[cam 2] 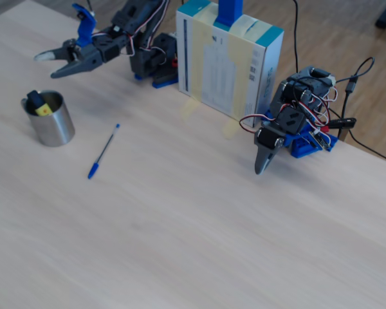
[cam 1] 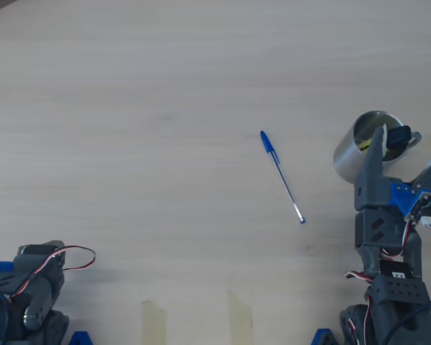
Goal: Grab the yellow pen and put it in the silver cup.
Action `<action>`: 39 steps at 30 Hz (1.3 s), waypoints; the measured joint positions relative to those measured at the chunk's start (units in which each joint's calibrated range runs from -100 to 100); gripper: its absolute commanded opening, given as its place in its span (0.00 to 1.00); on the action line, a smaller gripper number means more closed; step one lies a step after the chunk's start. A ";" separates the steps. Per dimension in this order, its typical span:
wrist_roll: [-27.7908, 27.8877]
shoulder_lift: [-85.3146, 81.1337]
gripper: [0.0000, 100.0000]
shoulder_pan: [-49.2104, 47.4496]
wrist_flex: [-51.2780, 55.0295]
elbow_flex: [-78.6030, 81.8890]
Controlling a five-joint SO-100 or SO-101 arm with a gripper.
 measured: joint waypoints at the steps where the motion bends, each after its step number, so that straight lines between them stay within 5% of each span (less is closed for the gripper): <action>1: 0.00 -1.83 0.43 -0.57 0.00 1.35; 12: 0.00 -15.88 0.43 -6.47 11.89 6.59; 27: 0.00 -33.85 0.43 -8.74 69.10 7.31; 39: 5.67 -48.81 0.44 -8.74 101.26 7.22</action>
